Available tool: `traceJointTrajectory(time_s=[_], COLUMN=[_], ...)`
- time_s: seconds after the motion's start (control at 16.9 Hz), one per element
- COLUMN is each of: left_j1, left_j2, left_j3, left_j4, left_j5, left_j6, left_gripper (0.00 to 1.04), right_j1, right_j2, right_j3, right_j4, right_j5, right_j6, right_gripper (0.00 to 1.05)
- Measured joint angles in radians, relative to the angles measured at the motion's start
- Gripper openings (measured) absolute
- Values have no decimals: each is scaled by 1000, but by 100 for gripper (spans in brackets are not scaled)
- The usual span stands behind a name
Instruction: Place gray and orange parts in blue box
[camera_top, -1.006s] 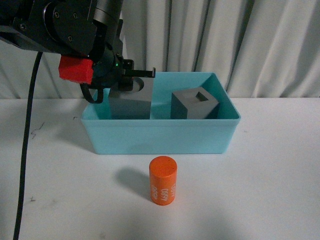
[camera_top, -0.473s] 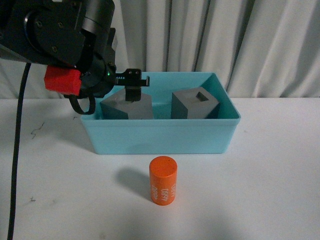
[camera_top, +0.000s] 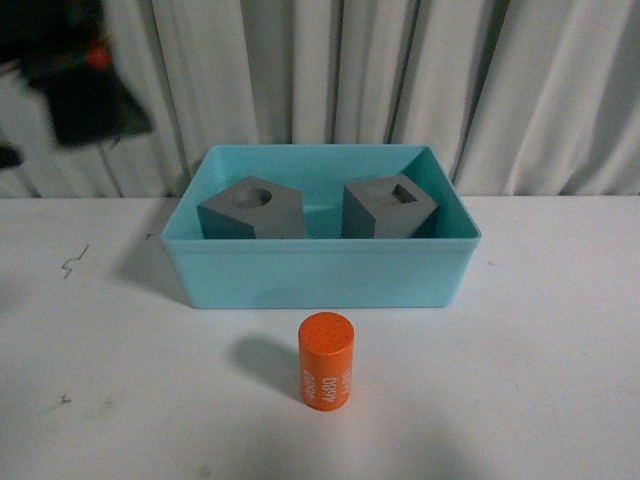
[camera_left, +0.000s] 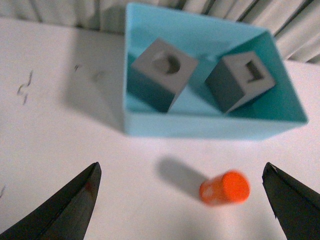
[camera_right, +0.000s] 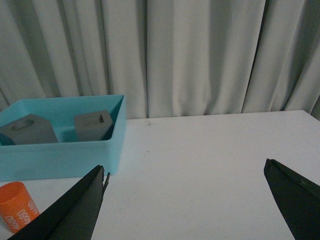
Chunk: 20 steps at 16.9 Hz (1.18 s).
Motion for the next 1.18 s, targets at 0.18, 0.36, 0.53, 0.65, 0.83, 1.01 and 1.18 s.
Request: traceJointTrajectory(time_s=[0.18, 0.36, 0.53, 0.65, 0.83, 1.01, 1.18], left_j1=[18, 101, 161, 190, 309, 303, 304], left_j2=[-283, -392, -499, -564, -671, -749, -760], left_j3=[-331, -530, -592, -621, -659, -676, -687], left_j4=[280, 655, 615, 584, 512, 457, 475], left_j5=[-115, -102, -39, -10, 95, 109, 109], left_j6=[95, 290, 322, 324, 325, 325, 325], left_gripper=[87, 51, 15, 2, 2, 2, 2], right_j1=[0, 0, 0, 0, 0, 0, 0], right_j2=[0, 0, 0, 0, 0, 0, 0], right_j3=[0, 0, 0, 0, 0, 0, 0], right_j4=[0, 0, 0, 0, 0, 0, 0], right_j5=[-2, -1, -1, -1, -1, -1, -1], right_j6=[0, 0, 0, 0, 0, 0, 0], right_gripper=[98, 98, 98, 98, 98, 98, 98])
